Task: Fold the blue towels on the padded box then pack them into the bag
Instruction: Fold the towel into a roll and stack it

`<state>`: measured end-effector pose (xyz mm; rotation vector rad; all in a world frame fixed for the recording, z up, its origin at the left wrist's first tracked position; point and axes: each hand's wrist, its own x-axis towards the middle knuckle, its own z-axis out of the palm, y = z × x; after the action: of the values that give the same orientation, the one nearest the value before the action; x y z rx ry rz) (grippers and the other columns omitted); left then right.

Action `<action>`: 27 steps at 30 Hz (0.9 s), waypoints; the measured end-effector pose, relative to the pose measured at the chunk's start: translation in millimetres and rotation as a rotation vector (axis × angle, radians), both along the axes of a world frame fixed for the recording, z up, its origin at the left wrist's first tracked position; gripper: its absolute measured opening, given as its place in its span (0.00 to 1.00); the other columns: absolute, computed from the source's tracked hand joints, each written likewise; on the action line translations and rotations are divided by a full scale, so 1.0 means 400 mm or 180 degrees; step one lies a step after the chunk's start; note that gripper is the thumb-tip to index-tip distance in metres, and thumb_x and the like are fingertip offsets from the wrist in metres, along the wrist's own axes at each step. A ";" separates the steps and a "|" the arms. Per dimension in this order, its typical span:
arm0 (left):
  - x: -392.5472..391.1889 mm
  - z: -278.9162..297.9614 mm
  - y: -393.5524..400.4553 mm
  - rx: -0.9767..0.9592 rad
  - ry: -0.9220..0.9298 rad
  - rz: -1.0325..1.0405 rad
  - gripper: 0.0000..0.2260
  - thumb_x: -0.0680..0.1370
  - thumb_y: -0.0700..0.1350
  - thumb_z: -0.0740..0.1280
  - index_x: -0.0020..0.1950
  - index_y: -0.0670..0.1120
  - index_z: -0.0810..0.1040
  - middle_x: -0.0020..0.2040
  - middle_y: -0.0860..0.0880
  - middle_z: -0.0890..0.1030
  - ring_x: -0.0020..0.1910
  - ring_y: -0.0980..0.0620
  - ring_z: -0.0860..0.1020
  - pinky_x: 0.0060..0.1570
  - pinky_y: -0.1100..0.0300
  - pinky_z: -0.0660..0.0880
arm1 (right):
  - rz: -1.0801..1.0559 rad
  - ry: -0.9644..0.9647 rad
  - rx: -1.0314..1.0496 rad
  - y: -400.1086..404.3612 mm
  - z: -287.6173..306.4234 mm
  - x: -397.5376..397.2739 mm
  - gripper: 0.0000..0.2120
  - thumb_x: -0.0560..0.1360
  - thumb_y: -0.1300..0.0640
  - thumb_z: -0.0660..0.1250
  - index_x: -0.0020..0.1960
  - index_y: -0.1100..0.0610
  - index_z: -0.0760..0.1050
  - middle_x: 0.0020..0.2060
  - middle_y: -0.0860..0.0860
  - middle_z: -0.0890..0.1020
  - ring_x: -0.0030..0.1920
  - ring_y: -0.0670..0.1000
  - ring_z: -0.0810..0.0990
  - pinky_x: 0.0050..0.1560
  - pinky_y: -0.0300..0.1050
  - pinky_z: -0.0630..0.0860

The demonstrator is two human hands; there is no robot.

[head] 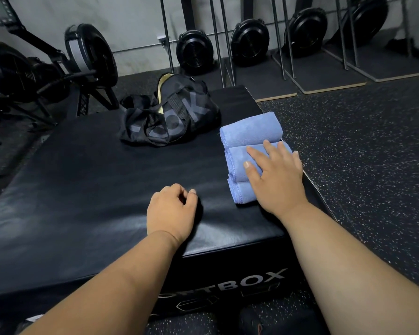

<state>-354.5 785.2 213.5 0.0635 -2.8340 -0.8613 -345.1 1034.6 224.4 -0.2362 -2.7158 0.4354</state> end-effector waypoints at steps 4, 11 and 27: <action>0.000 0.002 0.001 -0.0036 -0.0009 -0.0023 0.14 0.81 0.59 0.62 0.39 0.53 0.74 0.41 0.56 0.75 0.48 0.47 0.73 0.48 0.53 0.68 | 0.0010 -0.0087 0.0017 -0.005 0.003 -0.005 0.31 0.80 0.35 0.44 0.77 0.40 0.71 0.80 0.53 0.67 0.81 0.59 0.58 0.80 0.65 0.49; 0.003 0.007 -0.006 0.0075 -0.0023 -0.0070 0.15 0.80 0.60 0.63 0.38 0.53 0.74 0.41 0.55 0.77 0.48 0.47 0.74 0.48 0.53 0.68 | 0.0040 0.0391 0.0134 -0.056 0.028 0.008 0.22 0.80 0.46 0.57 0.67 0.50 0.81 0.72 0.57 0.77 0.77 0.64 0.68 0.77 0.69 0.54; 0.280 0.044 -0.351 0.1150 -0.0368 0.0308 0.14 0.84 0.52 0.64 0.38 0.51 0.75 0.34 0.52 0.78 0.34 0.53 0.73 0.41 0.51 0.75 | 0.2222 -0.0411 -0.0512 -0.618 0.081 0.054 0.20 0.83 0.49 0.61 0.74 0.49 0.76 0.67 0.49 0.81 0.68 0.54 0.76 0.70 0.53 0.71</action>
<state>-242.3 644.8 231.1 0.3039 -2.7118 -1.3750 -323.4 787.6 256.6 0.6874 -2.8245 0.8496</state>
